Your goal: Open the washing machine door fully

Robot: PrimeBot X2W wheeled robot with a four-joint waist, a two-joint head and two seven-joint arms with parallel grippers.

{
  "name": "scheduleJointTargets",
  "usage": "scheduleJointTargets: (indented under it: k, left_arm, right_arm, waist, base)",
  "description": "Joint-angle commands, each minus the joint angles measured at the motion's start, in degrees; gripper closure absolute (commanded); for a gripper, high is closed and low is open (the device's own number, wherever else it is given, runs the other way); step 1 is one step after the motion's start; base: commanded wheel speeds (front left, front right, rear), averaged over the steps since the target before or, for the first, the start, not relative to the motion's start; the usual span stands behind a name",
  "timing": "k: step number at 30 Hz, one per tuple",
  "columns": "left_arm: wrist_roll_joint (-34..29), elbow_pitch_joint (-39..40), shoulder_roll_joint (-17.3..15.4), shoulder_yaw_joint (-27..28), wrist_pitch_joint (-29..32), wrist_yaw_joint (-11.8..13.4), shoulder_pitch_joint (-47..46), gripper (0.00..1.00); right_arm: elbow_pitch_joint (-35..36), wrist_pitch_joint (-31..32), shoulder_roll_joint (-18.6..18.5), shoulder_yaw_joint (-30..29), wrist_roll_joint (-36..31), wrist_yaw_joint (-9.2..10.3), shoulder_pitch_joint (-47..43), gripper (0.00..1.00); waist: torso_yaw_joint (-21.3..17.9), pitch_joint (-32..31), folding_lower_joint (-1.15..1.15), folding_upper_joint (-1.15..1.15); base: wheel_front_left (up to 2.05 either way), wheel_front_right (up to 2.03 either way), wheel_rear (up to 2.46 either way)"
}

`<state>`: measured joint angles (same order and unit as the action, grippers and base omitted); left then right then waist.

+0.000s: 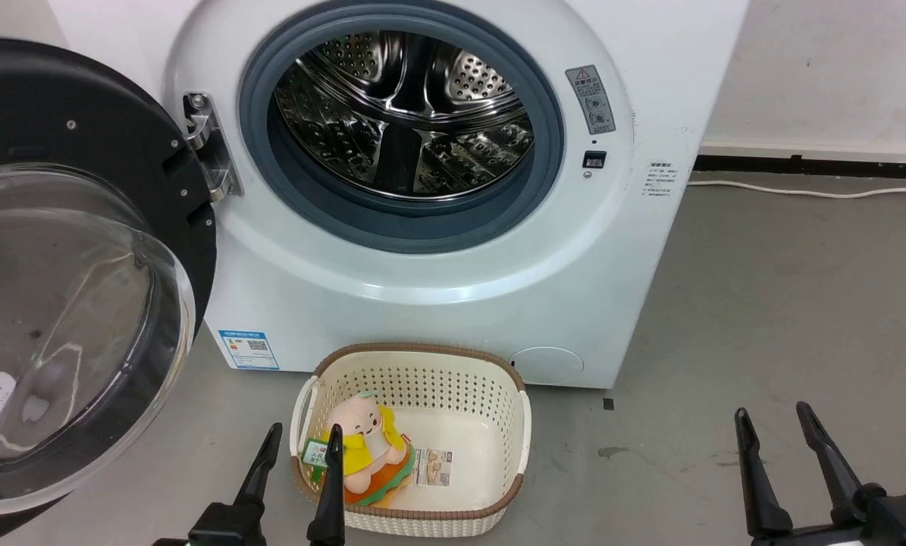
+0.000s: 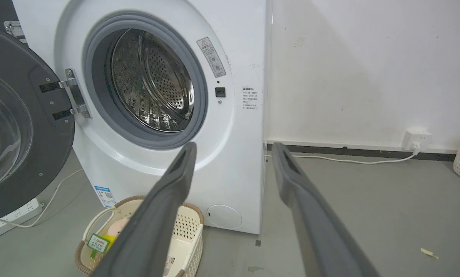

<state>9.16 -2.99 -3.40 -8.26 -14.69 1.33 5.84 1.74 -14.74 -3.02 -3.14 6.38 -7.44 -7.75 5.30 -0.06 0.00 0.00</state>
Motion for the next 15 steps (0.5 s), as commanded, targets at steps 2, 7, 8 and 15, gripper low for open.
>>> scheduleJointTargets:
  k: [2, 7, 8, 15]
  left_arm:
    - [-0.69, 0.32, 0.07, 0.29, -0.30, -0.08, 0.06, 0.00]
    - [-1.39, 0.32, 0.14, 0.53, -0.30, -0.37, -0.14, 0.00]
    - [-1.59, 0.36, 0.14, 0.54, -0.30, -0.47, -0.21, 0.00]
    - [-2.07, 0.81, 0.18, 0.99, -0.30, -1.13, -0.53, 0.00]
  right_arm:
    - [-0.29, -0.26, 0.14, 0.11, -0.33, -0.05, 0.05, 0.00]
    - [-0.54, -0.26, 0.14, 0.22, -0.32, -0.05, 0.07, 0.00]
    - [-0.60, -0.26, 0.14, 0.22, -0.31, -0.05, 0.07, 0.00]
    - [-0.76, -0.26, 0.14, 0.18, -0.27, -0.05, 0.26, 0.00]
  waist:
    - [0.04, -0.01, 0.00, 0.00]
    - [0.03, -0.04, 0.00, 0.00]
    - [0.01, -0.02, 0.00, 0.00]
    - [-0.17, 0.10, 0.00, 0.00]
  base:
    - [0.00, 0.00, 0.00]
    - [0.00, 0.00, 0.00]
    - [0.00, 0.00, 0.00]
    - [0.00, 0.00, 0.00]
